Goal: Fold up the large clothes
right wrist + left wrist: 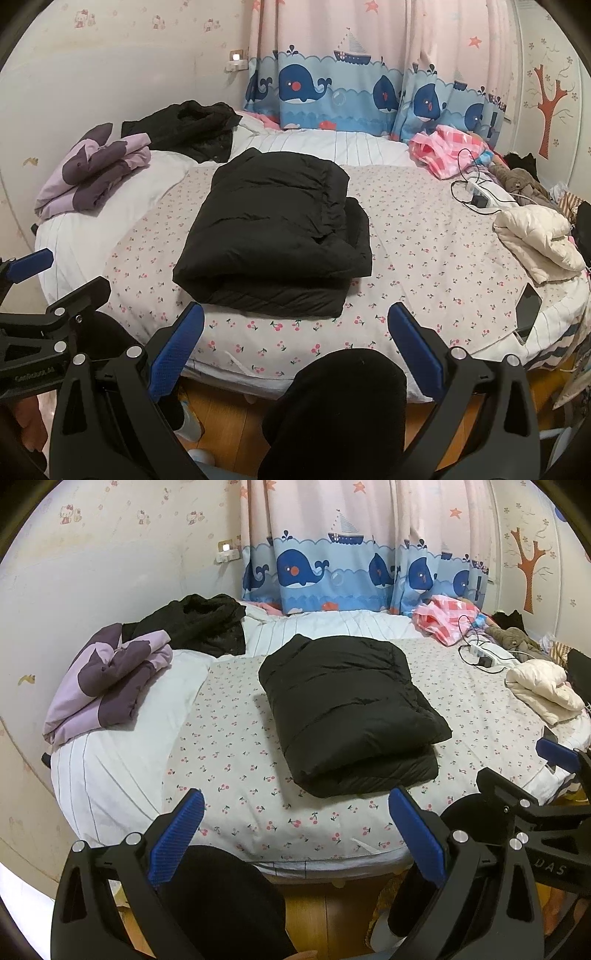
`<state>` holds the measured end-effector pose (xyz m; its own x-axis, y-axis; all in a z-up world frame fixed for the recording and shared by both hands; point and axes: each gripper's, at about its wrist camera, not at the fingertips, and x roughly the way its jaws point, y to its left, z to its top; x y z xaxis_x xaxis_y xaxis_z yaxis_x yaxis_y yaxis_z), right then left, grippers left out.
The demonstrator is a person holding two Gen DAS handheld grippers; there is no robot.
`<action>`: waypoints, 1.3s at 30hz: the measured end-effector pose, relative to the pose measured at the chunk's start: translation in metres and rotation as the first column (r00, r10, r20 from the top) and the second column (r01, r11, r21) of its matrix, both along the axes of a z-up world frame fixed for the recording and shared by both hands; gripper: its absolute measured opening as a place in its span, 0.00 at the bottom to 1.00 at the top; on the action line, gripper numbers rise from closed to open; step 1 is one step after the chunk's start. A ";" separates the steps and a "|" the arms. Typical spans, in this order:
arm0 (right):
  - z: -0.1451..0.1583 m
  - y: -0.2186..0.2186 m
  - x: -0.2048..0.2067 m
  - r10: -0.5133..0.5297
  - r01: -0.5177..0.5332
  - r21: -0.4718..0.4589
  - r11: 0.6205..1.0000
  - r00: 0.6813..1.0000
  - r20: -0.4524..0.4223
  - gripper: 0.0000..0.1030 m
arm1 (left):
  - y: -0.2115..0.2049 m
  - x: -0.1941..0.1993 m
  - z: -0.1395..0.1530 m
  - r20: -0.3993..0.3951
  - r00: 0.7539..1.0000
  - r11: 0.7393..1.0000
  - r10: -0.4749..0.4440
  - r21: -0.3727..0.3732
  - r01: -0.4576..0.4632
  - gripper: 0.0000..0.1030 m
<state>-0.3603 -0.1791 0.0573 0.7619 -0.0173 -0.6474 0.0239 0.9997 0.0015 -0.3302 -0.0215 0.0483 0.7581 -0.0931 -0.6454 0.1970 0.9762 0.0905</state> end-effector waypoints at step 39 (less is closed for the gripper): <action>-0.020 -0.007 0.023 -0.037 0.031 -0.097 0.995 0.997 -0.067 0.93 | 0.004 0.029 -0.023 -0.104 0.993 0.998 0.064 -0.011 -0.065 0.93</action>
